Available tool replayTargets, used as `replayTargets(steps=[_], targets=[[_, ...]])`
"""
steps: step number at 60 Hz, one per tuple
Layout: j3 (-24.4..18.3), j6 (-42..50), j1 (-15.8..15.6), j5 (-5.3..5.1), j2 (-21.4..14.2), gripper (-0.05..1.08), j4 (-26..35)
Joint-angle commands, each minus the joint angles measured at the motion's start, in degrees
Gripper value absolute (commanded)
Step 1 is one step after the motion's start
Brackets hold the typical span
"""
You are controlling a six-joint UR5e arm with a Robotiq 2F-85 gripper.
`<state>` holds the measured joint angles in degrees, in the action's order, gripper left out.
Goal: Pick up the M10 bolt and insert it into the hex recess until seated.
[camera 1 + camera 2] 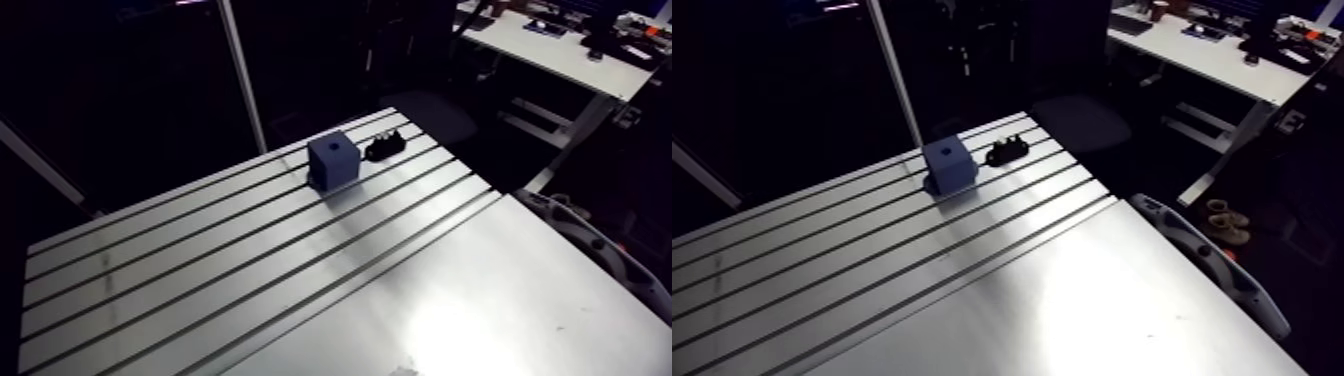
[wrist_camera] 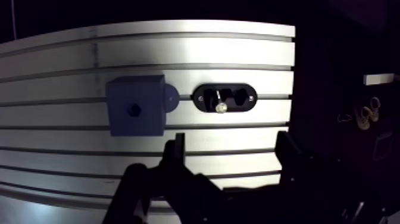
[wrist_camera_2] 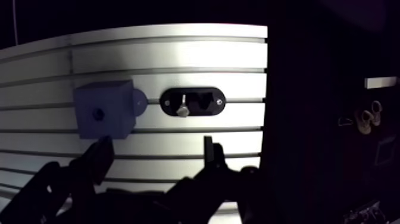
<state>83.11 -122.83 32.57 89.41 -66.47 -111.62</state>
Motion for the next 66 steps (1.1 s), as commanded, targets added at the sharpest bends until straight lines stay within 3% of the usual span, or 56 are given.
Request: replayTargets(steps=[1,18,36,55,66], targets=[[0.3,-0.3,0.7,-0.15,1.6,0.26,-0.6],[-0.5,-0.4,0.6,0.20,4.1,0.39,-0.8],[-1.3,-0.1,0.5,0.71,6.7,0.44,-0.8],[-1.0,0.2,0.2,2.98,7.5,0.49,-0.8],[-0.6,0.3,0.1,3.18,7.6,0.53,-0.8]])
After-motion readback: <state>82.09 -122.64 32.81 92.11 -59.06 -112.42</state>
